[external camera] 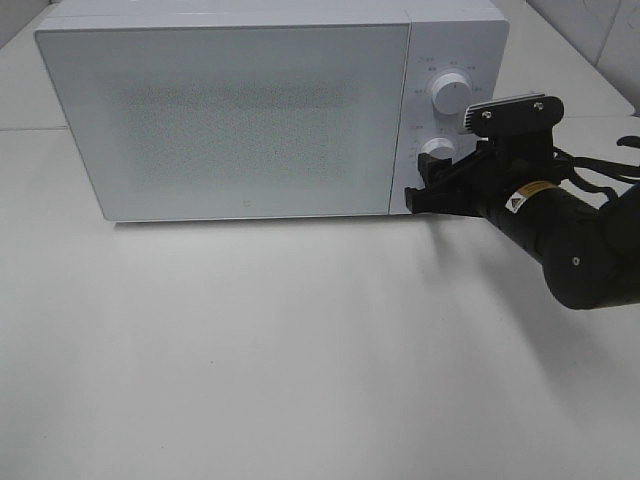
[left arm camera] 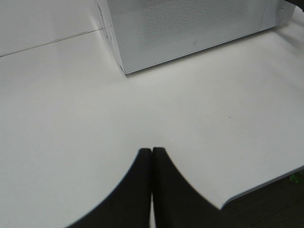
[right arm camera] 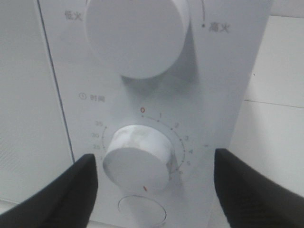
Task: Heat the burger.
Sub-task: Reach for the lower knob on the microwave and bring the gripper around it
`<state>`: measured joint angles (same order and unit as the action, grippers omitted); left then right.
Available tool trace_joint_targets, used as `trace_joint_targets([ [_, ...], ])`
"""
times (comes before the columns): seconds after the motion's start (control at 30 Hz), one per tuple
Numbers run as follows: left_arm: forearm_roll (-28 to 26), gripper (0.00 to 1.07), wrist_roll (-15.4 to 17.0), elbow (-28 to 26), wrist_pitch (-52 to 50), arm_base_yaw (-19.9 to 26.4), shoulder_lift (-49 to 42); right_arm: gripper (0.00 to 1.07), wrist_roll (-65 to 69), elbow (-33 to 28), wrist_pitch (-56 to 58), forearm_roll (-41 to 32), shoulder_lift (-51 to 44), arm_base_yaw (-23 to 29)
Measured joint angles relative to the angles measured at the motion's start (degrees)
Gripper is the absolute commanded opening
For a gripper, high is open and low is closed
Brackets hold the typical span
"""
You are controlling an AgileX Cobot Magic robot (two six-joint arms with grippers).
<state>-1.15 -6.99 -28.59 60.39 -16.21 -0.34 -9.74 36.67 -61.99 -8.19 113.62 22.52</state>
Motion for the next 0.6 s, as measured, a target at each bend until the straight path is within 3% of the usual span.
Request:
trace_joint_targets([
  [0.5,0.0,0.0,0.0,0.0,0.0,0.0,0.0,0.66,0.0,2.2,2.1,0.6,1.0,0.7],
  [0.6,0.0,0.0,0.0,0.0,0.0,0.0,0.0,0.6,0.0,2.2,2.1,0.6,1.0,0.7],
])
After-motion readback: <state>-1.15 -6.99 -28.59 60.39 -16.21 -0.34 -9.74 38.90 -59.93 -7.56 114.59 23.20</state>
